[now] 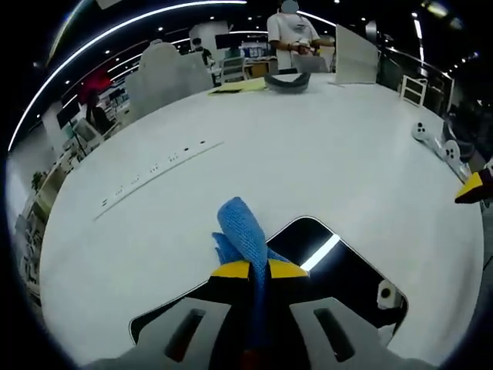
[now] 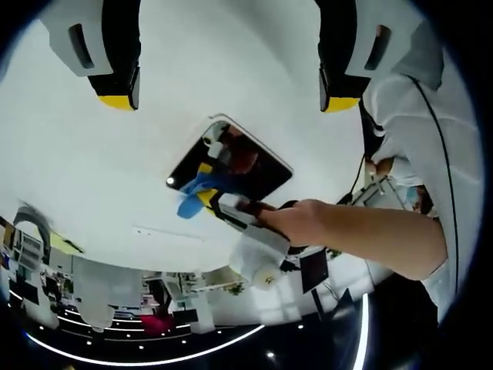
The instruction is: Wipe the mirror surface with the cleaning cloth until all visible marks leave the cleaned area.
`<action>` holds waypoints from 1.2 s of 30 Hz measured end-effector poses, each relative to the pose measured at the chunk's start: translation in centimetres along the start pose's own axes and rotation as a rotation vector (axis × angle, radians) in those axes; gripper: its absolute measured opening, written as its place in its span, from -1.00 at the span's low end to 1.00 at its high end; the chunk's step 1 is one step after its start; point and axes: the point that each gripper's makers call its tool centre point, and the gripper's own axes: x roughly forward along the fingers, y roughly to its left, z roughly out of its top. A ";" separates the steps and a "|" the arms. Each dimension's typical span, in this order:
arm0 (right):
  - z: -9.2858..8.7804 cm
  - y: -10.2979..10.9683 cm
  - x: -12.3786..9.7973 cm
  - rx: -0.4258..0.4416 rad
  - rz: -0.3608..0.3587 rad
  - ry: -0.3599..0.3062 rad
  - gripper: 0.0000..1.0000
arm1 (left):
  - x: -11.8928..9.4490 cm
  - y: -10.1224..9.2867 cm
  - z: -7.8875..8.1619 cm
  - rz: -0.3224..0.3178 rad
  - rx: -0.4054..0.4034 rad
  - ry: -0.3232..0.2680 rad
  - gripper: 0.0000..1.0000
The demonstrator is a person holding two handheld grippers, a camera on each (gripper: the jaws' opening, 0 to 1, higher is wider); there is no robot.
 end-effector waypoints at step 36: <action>-0.1 0.3 -0.3 0.023 0.008 -0.009 0.94 | 0.4 -2.7 0.5 -0.049 0.131 -0.001 -0.93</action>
